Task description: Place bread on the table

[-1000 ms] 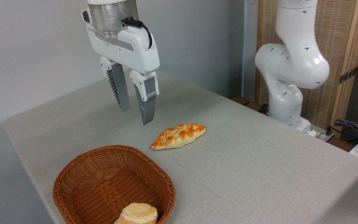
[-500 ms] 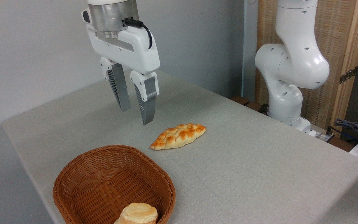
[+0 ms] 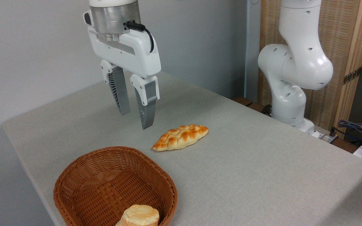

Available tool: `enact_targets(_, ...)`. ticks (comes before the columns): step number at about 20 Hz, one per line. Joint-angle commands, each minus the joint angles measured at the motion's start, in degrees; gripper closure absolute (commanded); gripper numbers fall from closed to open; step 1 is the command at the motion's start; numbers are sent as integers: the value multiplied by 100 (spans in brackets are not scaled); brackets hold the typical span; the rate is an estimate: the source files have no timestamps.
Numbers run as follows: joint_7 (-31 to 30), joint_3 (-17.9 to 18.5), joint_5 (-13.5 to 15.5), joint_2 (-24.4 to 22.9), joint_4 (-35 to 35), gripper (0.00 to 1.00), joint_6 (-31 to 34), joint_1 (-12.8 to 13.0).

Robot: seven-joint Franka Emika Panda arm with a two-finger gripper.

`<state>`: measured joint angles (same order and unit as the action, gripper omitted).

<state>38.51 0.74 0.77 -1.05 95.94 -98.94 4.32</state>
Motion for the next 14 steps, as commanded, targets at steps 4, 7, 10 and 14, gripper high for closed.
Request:
enact_targets(4,139,172,-24,-45,399,0,-924,42)
enact_targets(7,148,181,-77,175,443,0,-1381,34)
enact_targets(10,174,347,-251,263,855,0,-2135,34)
enact_targets(14,235,628,-683,526,1199,0,-3103,34)
